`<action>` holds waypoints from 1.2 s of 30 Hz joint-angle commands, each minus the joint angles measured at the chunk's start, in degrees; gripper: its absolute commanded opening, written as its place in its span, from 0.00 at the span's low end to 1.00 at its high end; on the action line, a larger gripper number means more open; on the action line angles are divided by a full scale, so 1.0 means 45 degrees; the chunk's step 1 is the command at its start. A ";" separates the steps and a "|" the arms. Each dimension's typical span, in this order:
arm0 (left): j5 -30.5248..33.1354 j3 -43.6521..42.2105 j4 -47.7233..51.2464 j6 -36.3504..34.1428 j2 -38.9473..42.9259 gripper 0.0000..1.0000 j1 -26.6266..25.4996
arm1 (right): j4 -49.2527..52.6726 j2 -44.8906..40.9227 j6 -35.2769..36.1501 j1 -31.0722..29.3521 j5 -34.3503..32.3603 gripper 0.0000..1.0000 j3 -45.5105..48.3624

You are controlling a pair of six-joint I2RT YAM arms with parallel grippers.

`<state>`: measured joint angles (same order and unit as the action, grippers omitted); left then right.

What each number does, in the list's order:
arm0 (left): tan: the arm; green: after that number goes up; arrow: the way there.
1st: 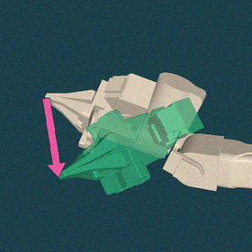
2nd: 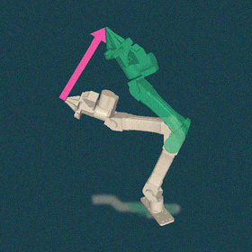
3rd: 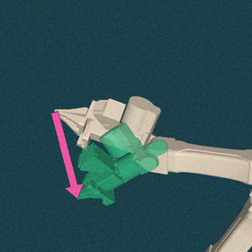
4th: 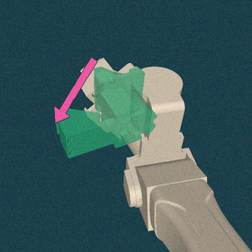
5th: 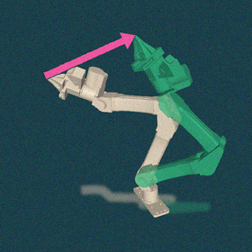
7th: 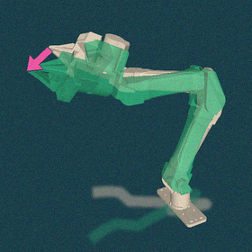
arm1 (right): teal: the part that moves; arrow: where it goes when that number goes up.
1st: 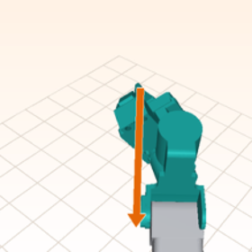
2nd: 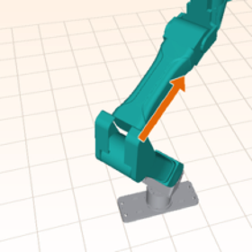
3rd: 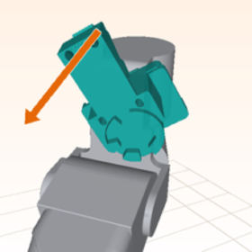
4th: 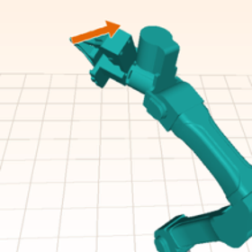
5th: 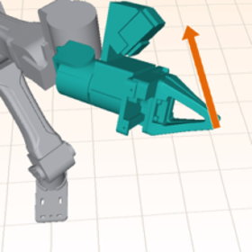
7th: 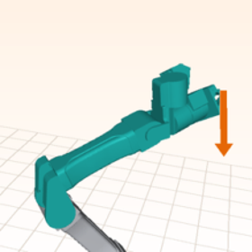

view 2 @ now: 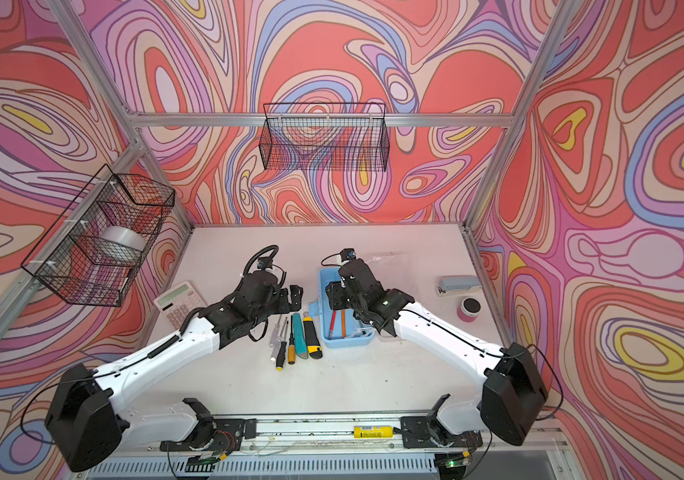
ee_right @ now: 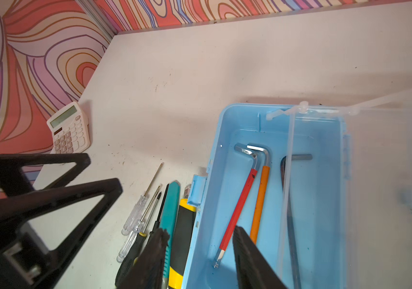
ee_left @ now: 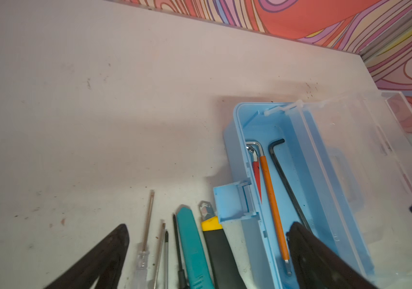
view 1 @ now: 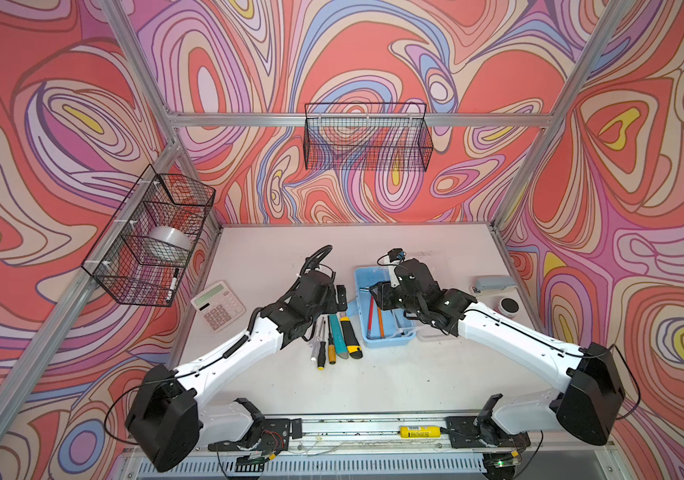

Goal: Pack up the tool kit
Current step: 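Withdraw the left gripper while the right gripper moves over the teal knife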

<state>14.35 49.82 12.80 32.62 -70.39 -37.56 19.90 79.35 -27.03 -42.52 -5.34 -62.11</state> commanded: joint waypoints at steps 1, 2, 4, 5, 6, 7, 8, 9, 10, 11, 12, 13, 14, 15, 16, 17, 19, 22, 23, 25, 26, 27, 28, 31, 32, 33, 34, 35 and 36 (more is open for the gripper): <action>0.1582 -0.0377 0.0730 -0.1012 0.0726 1.00 -0.0065 | 0.0438 0.0331 -0.0084 -0.0329 -0.0609 0.46 -0.0326; 0.1776 -0.0369 0.1064 -0.1099 0.0880 1.00 -0.0067 | 0.0534 0.0423 -0.0172 -0.0393 -0.0594 0.46 -0.0404; 0.2064 -0.0520 0.1451 -0.1132 0.1327 1.00 -0.0071 | 0.0713 0.0568 -0.0248 -0.0628 -0.0719 0.45 -0.0514; 0.2087 -0.0623 0.1649 -0.1118 0.1529 1.00 -0.0070 | 0.0715 0.0589 -0.0274 -0.0706 -0.0802 0.45 -0.0486; 0.2118 -0.0729 0.1914 -0.0937 0.1739 1.00 -0.0071 | 0.0714 0.0609 -0.0334 -0.0790 -0.0877 0.45 -0.0461; 0.2160 -0.0778 0.2269 -0.0630 0.1880 1.00 -0.0054 | 0.0733 0.0649 -0.0440 -0.0839 -0.0900 0.45 -0.0456; 0.2105 -0.0762 0.2658 -0.0367 0.1951 1.00 -0.0033 | 0.0726 0.0657 -0.0515 -0.0899 -0.0901 0.45 -0.0439; 0.1961 -0.0759 0.2958 -0.0232 0.1967 1.00 -0.0027 | 0.0734 0.0676 -0.0624 -0.0958 -0.0901 0.45 -0.0446; 0.1773 -0.0789 0.3187 -0.0185 0.1899 1.00 -0.0034 | 0.0695 0.0650 -0.0706 -0.1063 -0.0936 0.44 -0.0437; 0.1594 -0.0877 0.3213 -0.0215 0.1793 1.00 -0.0038 | 0.0592 0.0650 -0.0750 -0.1158 -0.0969 0.44 -0.0361; 0.1391 -0.0966 0.3192 -0.0312 0.1656 0.98 -0.0032 | 0.0487 0.0665 -0.0830 -0.1268 -0.1069 0.44 -0.0305; 0.1227 -0.1011 0.3251 -0.0284 0.1487 0.97 -0.0032 | 0.0497 0.0704 -0.0900 -0.1372 -0.1253 0.44 -0.0300; 0.1068 -0.1092 0.3179 -0.0297 0.1400 0.96 -0.0032 | 0.0559 0.0768 -0.0931 -0.1411 -0.1370 0.44 -0.0345; 0.0780 -0.1263 0.2935 -0.0316 0.1359 0.95 -0.0022 | 0.0832 0.0869 -0.0961 -0.1459 -0.1471 0.43 -0.0481; 0.0620 -0.1473 0.2664 -0.0263 0.1346 0.94 -0.0022 | 0.1115 0.0934 -0.0965 -0.1504 -0.1639 0.43 -0.0598; 0.0504 -0.1650 0.2408 -0.0199 0.1365 0.92 -0.0020 | 0.1228 0.0941 -0.0921 -0.1558 -0.1721 0.43 -0.0659; 0.0374 -0.1868 0.2160 -0.0060 0.1383 0.88 0.0001 | 0.1393 0.0948 -0.0886 -0.1745 -0.1771 0.42 -0.0632; 0.0250 -0.1933 0.2168 -0.0049 0.1347 0.84 0.0059 | 0.1621 0.1078 -0.1038 -0.2110 -0.1800 0.41 -0.0652; 0.0093 -0.2037 0.2045 -0.0048 0.1349 0.84 0.0131 | 0.1651 0.1175 -0.1067 -0.2295 -0.1785 0.41 -0.0666; -0.0259 -0.2226 0.1857 0.0012 0.1416 0.83 0.0368 | 0.1738 0.1437 -0.1081 -0.2723 -0.1864 0.44 -0.0800; -0.0544 -0.2349 0.1820 0.0173 0.1467 0.83 0.0581 | 0.1875 0.1700 -0.1110 -0.2967 -0.1920 0.46 -0.0949; -0.0864 -0.2506 0.1726 0.0321 0.1561 0.83 0.0818 | 0.1924 0.1930 -0.1151 -0.3183 -0.1946 0.47 -0.1082; -0.1084 -0.2645 0.1637 0.0396 0.1658 0.83 0.1016 | 0.1897 0.2100 -0.1247 -0.3358 -0.1884 0.49 -0.1152; -0.1367 -0.3073 0.1570 0.0646 0.2049 0.81 0.1591 | 0.1740 0.2855 -0.1653 -0.3796 -0.1632 0.50 -0.1385; -0.1572 -0.3251 0.1555 0.0716 0.2204 0.81 0.1824 | 0.1662 0.3133 -0.1758 -0.3887 -0.1527 0.49 -0.1450; -0.1853 -0.3408 0.1504 0.0822 0.2352 0.80 0.2082 | 0.1635 0.3401 -0.1889 -0.3948 -0.1441 0.48 -0.1553; -0.2153 -0.3543 0.1412 0.0922 0.2469 0.80 0.2301 | 0.1588 0.3602 -0.1994 -0.3986 -0.1324 0.46 -0.1634; -0.2502 -0.3724 0.1240 0.0981 0.2597 0.80 0.2550 | 0.1545 0.3844 -0.2092 -0.4017 -0.1180 0.45 -0.1696; -0.2754 -0.3880 0.1078 0.1068 0.2685 0.79 0.2678 | 0.1470 0.4050 -0.2124 -0.4031 -0.1035 0.44 -0.1769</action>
<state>6.59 33.95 19.92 35.24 -59.92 -27.24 26.89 95.53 -34.50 -60.42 -11.35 -68.55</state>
